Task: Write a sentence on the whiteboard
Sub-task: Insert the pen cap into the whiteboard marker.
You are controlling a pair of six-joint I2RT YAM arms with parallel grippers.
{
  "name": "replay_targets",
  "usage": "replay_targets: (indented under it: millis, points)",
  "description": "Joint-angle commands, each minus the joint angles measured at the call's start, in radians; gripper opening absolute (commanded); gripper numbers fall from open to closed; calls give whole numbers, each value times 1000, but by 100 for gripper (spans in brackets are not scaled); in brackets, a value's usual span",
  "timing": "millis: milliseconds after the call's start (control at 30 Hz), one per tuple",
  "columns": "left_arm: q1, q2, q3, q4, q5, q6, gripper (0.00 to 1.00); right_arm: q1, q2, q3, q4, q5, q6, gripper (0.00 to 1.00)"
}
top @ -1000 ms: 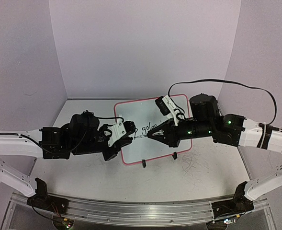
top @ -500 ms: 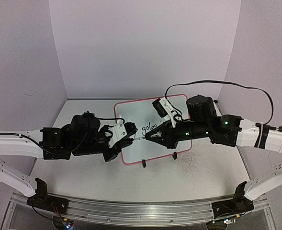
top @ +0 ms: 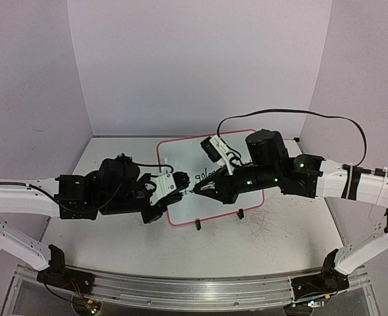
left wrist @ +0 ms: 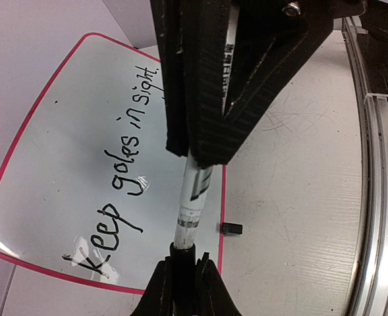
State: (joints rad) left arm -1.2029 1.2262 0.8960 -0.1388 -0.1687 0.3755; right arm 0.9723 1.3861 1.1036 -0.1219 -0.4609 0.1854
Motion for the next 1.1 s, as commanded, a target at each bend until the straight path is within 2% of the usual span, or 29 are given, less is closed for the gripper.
replay_targets:
  millis: [0, 300, 467, 833, 1067]
  points:
    - [-25, 20, 89, -13, 24, 44, 0, 7, 39, 68, -72, -39, -16, 0]
    - [-59, 77, 160, -30, 17, 37, 0, 8, 100, 57, -100, -142, 24, 0]
    - [-99, 115, 170, 16, -31, 22, 0, 20, 137, 54, -53, -177, 74, 0]
    - [-121, 76, 101, 163, -99, 22, 0, 53, 173, -27, 98, -156, 185, 0]
    - [-122, 62, 84, 202, -121, 28, 0, 78, 207, -14, 143, -122, 208, 0]
